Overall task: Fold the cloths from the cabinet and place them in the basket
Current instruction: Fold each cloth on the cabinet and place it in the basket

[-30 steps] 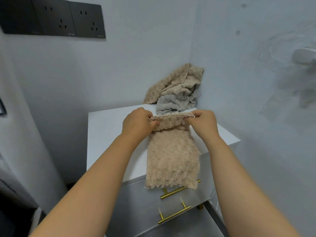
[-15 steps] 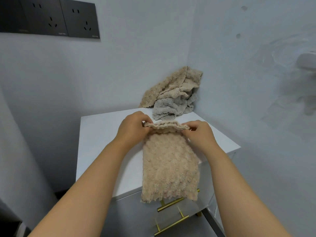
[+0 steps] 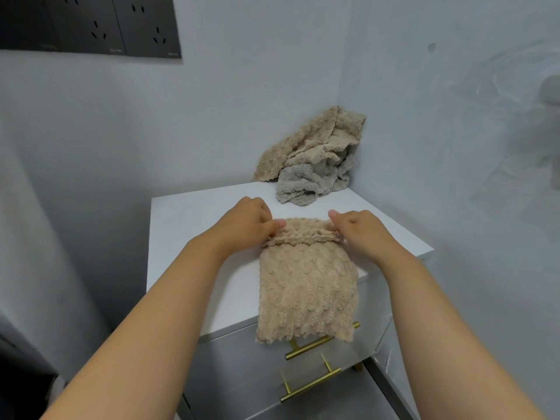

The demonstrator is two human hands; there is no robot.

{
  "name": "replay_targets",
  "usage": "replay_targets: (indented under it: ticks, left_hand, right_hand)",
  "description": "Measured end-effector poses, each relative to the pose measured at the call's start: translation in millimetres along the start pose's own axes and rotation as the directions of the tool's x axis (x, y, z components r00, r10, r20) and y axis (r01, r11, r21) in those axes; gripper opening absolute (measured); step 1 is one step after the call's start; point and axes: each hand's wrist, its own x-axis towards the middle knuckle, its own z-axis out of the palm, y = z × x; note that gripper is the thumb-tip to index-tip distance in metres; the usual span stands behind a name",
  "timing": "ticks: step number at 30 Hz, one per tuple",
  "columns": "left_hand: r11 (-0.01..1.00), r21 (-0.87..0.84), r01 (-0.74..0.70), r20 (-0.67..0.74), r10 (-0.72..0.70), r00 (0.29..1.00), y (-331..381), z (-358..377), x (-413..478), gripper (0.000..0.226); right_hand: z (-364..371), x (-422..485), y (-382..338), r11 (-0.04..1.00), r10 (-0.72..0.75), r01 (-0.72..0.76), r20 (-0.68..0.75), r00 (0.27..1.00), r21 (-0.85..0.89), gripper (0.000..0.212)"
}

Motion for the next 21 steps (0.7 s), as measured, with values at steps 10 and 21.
replay_targets:
  ticks: [10,21]
  left_hand:
    - [0.985,-0.111,0.130,0.187,-0.108,0.976,1.4,-1.9,-2.1,0.081]
    - [0.992,-0.050,0.115,0.090,-0.110,0.990,11.5,-7.3,-1.6,0.020]
  right_hand:
    - [-12.2,4.4,-14.0,0.986,0.014,0.034,0.284,0.959,-0.165,0.071]
    - [-8.0,6.3,-26.5,0.938,0.008,0.059,0.191,0.981,-0.342,0.047]
